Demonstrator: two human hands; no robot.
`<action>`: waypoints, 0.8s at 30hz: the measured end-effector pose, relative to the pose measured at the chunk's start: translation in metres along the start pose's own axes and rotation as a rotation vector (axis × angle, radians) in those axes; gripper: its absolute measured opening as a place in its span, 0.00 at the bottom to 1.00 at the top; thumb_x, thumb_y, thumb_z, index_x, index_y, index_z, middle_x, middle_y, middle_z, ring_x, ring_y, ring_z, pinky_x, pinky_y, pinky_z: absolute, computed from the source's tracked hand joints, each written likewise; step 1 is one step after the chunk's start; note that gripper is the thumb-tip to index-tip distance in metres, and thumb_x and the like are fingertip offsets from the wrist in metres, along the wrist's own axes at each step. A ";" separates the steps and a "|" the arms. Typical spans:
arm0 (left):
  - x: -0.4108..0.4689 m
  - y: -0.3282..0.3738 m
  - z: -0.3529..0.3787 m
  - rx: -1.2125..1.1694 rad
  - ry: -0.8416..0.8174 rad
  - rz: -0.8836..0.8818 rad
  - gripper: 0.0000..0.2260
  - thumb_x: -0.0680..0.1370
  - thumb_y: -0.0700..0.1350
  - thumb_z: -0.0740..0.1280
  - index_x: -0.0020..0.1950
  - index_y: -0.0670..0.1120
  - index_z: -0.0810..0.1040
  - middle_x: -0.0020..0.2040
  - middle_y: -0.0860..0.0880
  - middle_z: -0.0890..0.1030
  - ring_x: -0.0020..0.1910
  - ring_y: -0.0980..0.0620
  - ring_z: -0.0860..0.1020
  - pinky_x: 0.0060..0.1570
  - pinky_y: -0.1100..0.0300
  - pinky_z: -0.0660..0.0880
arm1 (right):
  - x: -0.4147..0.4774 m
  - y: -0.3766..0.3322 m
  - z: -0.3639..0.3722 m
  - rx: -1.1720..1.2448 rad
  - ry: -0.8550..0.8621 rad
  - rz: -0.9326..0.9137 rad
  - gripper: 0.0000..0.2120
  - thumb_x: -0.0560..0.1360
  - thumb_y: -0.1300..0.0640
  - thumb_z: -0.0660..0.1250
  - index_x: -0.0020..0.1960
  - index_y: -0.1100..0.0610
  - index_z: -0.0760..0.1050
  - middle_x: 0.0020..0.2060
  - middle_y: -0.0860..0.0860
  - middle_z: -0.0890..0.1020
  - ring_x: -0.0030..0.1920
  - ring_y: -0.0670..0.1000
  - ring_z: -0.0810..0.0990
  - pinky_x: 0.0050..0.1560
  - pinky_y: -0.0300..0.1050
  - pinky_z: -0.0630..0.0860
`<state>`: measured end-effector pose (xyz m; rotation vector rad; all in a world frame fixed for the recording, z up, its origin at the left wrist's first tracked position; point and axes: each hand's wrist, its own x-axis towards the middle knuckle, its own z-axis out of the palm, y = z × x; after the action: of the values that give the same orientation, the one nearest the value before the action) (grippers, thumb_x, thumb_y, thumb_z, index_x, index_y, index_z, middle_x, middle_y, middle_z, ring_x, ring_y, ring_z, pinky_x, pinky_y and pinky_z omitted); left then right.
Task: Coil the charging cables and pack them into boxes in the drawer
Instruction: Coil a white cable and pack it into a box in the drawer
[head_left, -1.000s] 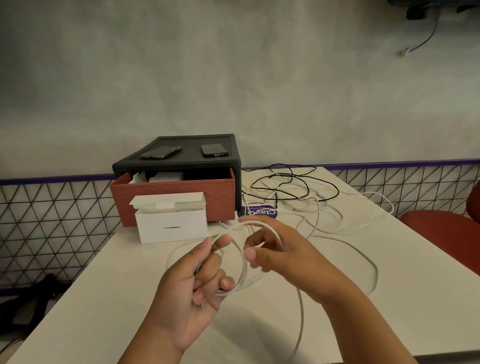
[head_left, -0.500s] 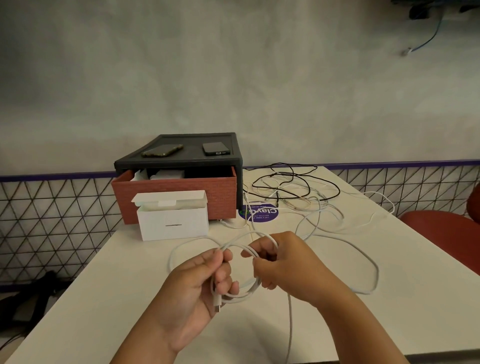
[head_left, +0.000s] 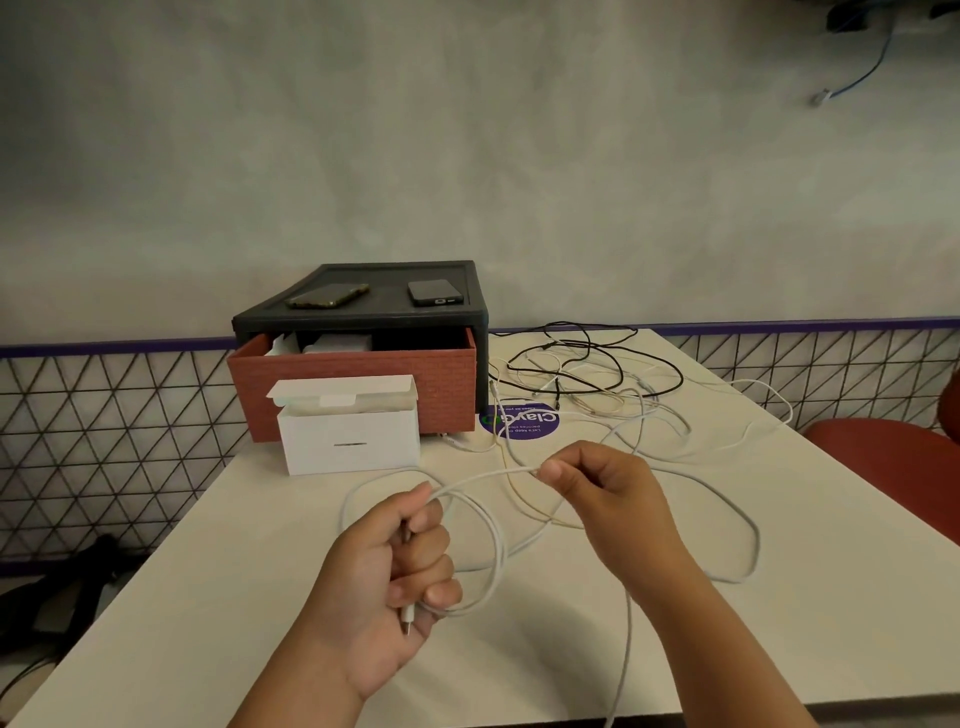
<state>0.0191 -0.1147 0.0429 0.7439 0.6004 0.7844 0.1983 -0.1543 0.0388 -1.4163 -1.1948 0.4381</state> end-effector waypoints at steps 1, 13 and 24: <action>0.000 -0.001 0.001 -0.001 -0.021 -0.026 0.13 0.69 0.47 0.63 0.26 0.47 0.64 0.20 0.54 0.55 0.15 0.58 0.54 0.18 0.67 0.60 | 0.001 0.004 0.000 -0.060 0.051 -0.028 0.09 0.74 0.58 0.68 0.36 0.60 0.76 0.19 0.42 0.69 0.24 0.42 0.66 0.27 0.30 0.63; 0.004 0.008 -0.009 -0.269 -0.235 0.163 0.30 0.52 0.44 0.82 0.52 0.39 0.83 0.23 0.53 0.62 0.20 0.58 0.55 0.22 0.64 0.69 | -0.017 0.026 0.002 -0.406 -0.215 -0.017 0.09 0.76 0.57 0.65 0.40 0.47 0.78 0.28 0.38 0.77 0.34 0.38 0.74 0.37 0.30 0.68; 0.007 -0.009 0.004 0.251 -0.040 0.491 0.19 0.73 0.45 0.58 0.63 0.48 0.71 0.28 0.50 0.72 0.24 0.57 0.66 0.37 0.61 0.67 | -0.046 -0.008 0.019 -0.448 -0.623 -0.113 0.11 0.78 0.54 0.62 0.58 0.48 0.78 0.51 0.44 0.82 0.37 0.30 0.74 0.43 0.23 0.67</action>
<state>0.0298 -0.1149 0.0374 1.1600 0.4888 1.1541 0.1608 -0.1843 0.0245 -1.6320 -1.9602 0.5795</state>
